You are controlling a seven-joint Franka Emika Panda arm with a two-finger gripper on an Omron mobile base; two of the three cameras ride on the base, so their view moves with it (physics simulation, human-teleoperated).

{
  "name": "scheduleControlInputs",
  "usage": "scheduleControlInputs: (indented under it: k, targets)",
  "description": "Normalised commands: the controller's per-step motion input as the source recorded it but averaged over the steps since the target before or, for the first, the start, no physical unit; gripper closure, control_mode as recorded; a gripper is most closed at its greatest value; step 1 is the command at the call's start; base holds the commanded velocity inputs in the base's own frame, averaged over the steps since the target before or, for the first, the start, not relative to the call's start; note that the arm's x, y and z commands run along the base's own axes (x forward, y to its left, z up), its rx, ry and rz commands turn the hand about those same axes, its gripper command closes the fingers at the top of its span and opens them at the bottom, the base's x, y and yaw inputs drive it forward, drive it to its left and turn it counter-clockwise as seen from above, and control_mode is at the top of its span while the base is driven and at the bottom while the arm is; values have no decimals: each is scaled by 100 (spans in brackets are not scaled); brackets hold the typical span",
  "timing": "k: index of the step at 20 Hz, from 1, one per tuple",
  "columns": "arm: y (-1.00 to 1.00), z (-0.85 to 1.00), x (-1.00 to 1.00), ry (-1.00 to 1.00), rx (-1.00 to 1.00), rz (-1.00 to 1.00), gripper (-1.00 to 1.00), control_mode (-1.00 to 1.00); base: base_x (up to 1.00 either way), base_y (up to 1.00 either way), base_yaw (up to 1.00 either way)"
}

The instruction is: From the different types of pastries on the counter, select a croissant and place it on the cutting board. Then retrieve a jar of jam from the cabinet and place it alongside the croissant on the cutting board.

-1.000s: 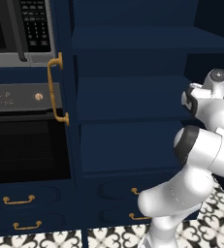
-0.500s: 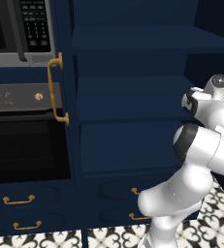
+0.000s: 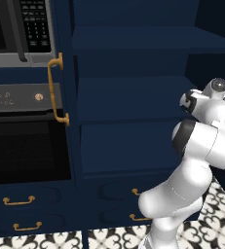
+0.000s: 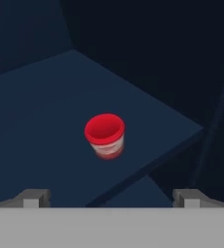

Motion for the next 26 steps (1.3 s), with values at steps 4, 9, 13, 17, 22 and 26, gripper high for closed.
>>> scheduleControlInputs:
  k: [4, 9, 13, 17, 22, 26]
  targets:
    - [-24, -6, 28, 0, 0, 6, -100, -100, 0, 0, 0]
    - [-38, -1, 4, 3, 0, 5, -100, -100, 0, 0, 0]
    - [-11, 0, 5, 14, 8, 3, -100, -100, 0, 0, 0]
    - [0, 0, 25, 21, 11, 0, -100, -100, 0, 0, 0]
    - [0, -1, 46, 15, 5, 0, -100, -100, 0, 0, 0]
    - [0, -19, 51, -5, -4, 0, -100, -100, 0, 0, 0]
